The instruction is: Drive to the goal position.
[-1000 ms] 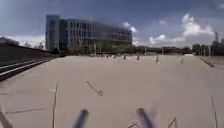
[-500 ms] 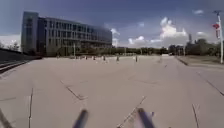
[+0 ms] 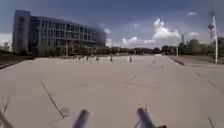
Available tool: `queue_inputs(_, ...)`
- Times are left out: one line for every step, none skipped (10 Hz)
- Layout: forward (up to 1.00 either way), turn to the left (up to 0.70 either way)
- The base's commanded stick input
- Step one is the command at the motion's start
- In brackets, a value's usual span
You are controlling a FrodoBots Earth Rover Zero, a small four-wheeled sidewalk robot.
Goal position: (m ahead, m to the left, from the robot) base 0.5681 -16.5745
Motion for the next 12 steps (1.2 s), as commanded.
queue_inputs(1.0,0.0)
queue_inputs(1.0,0.0)
queue_inputs(1.0,0.0)
queue_inputs(1.0,0.0)
queue_inputs(1.0,-0.16)
queue_inputs(1.0,-0.27)
queue_inputs(1.0,-0.27)
queue_inputs(1.0,-0.27)
queue_inputs(1.0,-0.27)
queue_inputs(1.0,-0.27)
queue_inputs(1.0,-0.27)
queue_inputs(1.0,-0.27)
